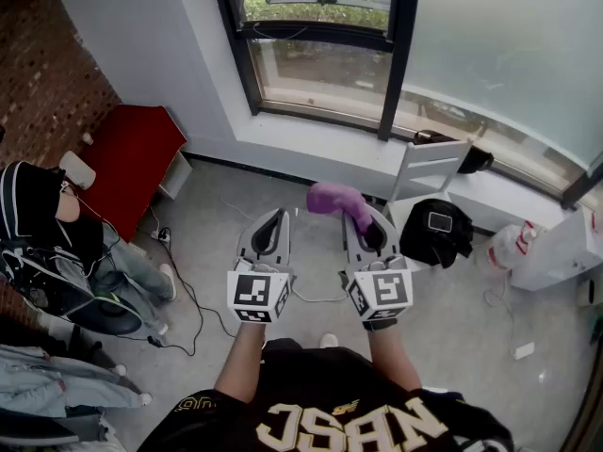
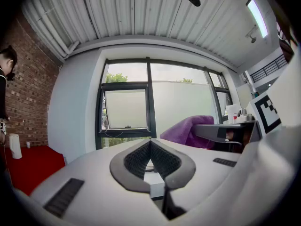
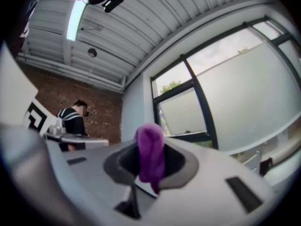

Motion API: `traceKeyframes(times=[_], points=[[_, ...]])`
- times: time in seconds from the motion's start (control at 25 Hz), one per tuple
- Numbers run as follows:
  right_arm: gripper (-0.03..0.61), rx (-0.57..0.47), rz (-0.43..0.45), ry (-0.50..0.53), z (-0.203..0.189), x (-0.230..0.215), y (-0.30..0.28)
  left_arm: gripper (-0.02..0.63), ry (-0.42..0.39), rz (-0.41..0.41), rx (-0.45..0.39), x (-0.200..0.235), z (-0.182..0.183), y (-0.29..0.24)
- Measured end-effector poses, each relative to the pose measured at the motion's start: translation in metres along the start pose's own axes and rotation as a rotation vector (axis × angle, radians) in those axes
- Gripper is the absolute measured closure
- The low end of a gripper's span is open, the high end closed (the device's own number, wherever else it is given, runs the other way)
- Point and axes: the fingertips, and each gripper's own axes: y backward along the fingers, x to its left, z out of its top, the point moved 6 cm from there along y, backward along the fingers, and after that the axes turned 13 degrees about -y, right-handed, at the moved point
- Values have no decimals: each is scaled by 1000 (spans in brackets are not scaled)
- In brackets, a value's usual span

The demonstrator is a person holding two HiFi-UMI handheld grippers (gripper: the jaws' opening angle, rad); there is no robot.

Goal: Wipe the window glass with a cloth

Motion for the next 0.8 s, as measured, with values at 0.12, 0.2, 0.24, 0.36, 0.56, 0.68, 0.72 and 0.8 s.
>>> traceKeyframes(times=[0.12,0.2,0.24,0.36,0.56,0.68,0.72,0.8], points=[[500,2,4,-2,-6,-7,-9,604,0,3,10,3,-6,-12],[500,6,15,-9,-9,-9,-16,604,-4,-1,19,4,-9,-17],[500,5,29,-11,-11,-10,-19,604,-6,-3,24,4,-11,-19],[500,4,64,1,-16,-7,-34,604,-17,-6,36,11,-18,-25],[500,45,42,-1,-34,-2,-69,604,-2,0,39,43,-36,-47],[500,67,13,-5,-47,-5,-99,604,16,-7,26,66,-50,-70],[500,73,1,-6,-51,-7,-113,604,19,-11,20,75,-55,-80],[500,84,-20,-10,-56,-9,-145,604,28,-19,11,99,-62,-103]])
